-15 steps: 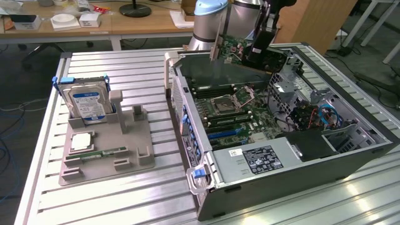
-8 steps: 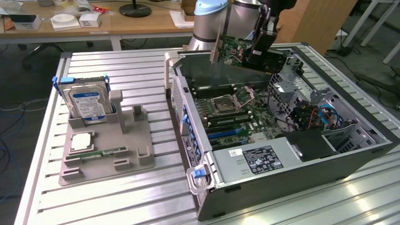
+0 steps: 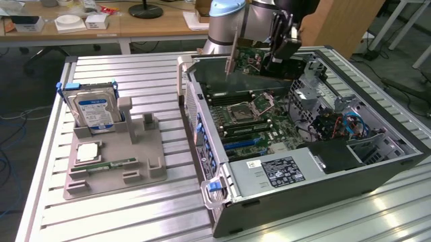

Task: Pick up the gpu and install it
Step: 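Insert the gpu into the slot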

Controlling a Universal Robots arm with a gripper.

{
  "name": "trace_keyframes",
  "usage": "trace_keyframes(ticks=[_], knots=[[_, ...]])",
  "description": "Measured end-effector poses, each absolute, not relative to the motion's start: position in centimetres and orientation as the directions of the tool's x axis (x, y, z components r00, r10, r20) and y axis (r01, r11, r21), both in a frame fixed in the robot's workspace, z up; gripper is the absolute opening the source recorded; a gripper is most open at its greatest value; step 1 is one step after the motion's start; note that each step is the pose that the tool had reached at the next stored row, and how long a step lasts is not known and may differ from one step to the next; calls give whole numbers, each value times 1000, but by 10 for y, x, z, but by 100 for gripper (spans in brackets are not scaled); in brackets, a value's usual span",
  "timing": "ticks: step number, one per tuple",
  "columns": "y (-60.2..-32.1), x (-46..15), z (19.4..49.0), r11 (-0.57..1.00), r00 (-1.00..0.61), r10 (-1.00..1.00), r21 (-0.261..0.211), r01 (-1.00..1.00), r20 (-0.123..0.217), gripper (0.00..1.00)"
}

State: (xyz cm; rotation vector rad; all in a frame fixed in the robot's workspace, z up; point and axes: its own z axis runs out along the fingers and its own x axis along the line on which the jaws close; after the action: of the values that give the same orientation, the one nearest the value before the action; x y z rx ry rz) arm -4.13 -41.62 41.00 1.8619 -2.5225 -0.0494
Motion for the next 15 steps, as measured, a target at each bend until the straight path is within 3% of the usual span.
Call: trace_keyframes(ticks=[15], knots=[[-416, -39, 398, 142, -142, -989, 25, -990, -30, 27]])
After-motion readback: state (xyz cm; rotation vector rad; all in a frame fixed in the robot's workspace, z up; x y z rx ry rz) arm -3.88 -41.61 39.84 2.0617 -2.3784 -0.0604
